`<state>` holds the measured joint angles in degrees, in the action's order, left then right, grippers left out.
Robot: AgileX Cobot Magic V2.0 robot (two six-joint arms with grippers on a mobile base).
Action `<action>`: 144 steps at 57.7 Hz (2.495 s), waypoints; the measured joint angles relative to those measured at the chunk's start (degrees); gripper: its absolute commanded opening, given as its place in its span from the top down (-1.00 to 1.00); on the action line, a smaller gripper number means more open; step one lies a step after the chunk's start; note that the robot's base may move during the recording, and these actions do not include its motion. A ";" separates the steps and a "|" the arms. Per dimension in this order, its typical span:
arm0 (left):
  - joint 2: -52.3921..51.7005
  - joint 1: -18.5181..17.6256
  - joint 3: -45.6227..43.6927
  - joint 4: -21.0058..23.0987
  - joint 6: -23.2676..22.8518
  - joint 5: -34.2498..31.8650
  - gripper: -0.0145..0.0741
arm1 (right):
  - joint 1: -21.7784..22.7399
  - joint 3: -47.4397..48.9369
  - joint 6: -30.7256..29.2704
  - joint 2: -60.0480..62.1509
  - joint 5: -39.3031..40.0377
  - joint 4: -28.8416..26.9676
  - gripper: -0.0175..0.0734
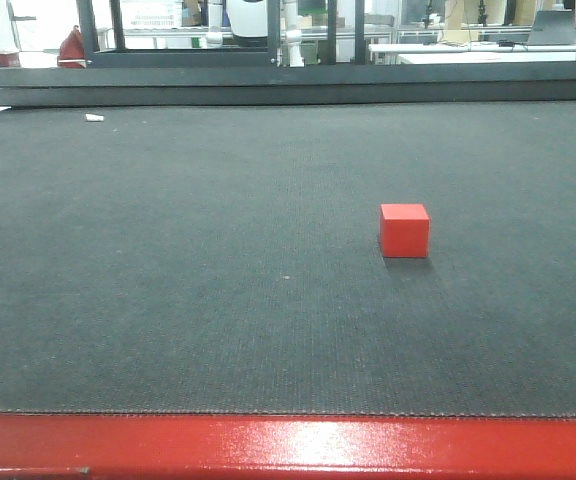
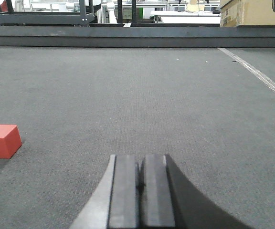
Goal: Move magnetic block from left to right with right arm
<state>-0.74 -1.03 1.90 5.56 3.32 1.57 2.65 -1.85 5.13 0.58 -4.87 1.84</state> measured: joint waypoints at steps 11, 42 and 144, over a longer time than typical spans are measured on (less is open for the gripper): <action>0.00 0.00 0.00 0.00 0.00 0.00 0.96 | 0.00 0.00 0.00 0.00 0.00 0.00 0.47; 0.00 0.00 0.00 0.00 0.00 0.00 0.96 | 0.00 0.00 0.00 0.00 0.00 0.00 0.47; 0.00 0.00 0.00 0.00 0.00 0.00 0.96 | -31.40 82.26 33.23 -100.77 -45.61 8.49 -0.60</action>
<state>-0.74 -1.03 1.90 5.56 3.32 1.57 -28.75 80.42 38.36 -100.20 -50.48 10.33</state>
